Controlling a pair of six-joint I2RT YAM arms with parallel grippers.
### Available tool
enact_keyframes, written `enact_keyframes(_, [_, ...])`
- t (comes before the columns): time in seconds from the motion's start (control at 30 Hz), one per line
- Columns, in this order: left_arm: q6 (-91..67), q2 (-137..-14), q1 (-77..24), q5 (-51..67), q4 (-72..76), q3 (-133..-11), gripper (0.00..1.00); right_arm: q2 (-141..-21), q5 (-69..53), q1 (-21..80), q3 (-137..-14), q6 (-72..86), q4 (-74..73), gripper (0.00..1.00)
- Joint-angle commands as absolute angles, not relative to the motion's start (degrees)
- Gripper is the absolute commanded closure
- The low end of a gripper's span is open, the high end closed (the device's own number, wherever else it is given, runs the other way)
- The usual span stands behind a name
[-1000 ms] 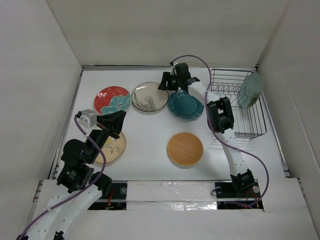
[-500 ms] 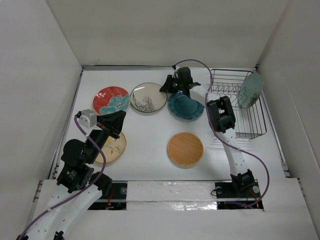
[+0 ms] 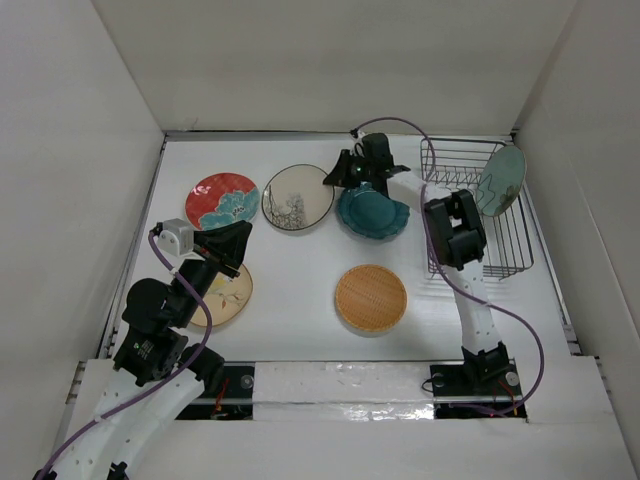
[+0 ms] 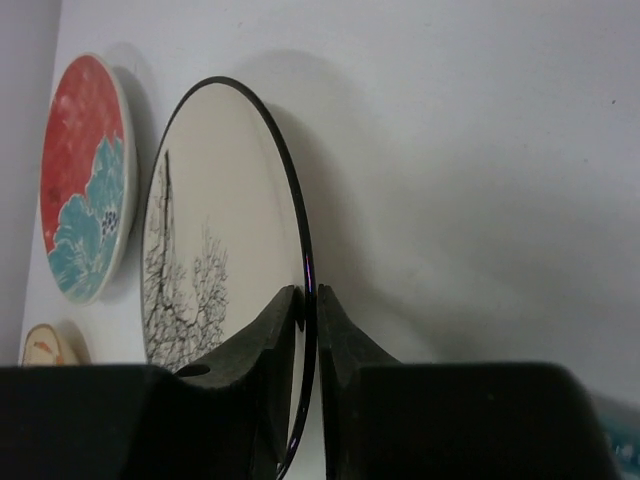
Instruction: Load the plates into the dish rack
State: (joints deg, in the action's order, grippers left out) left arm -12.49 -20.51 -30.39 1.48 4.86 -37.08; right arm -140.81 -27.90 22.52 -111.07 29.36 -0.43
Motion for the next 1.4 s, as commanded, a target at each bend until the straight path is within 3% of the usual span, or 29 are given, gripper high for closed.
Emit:
enact_keyframes(0.0, [-12.3, -20.5, -30.7, 1.8, 7.4, -36.7, 0.89, -132.0, -27.8, 22.9, -107.4, 30.0, 7.8, 1.0])
enact_keyframes(0.3, [-12.4, -19.6, -30.7, 2.3, 7.5, -36.7, 0.87, -118.1, -26.2, 22.9, -99.2, 35.2, 17.6, 1.0])
enact_keyframes(0.53, [-12.6, -18.7, -30.7, 2.5, 7.5, -36.7, 0.81, -102.9, -19.5, 16.3, -88.5, 34.9, 18.0, 1.0])
enact_keyframes(0.83, [-12.7, -17.2, -30.7, 3.5, 7.6, -36.7, 0.73, -79.4, 1.4, 1.2, -79.8, 20.2, 1.3, 1.0])
enact_keyframes(0.9, [-12.7, -16.7, -30.7, 3.5, 7.6, -36.9, 0.72, -77.1, 10.8, 0.5, -79.9, 15.8, -2.9, 1.0])
enact_keyframes(1.07, [-13.2, -15.4, -30.7, 4.0, 7.9, -36.7, 0.72, -74.8, 21.1, -4.8, -80.8, 5.8, -4.0, 1.0])
enact_keyframes(1.37, [-13.5, -14.5, -30.7, 5.1, 8.3, -36.6, 0.71, -78.9, 24.5, -6.2, -77.8, -13.2, 6.9, 1.0])
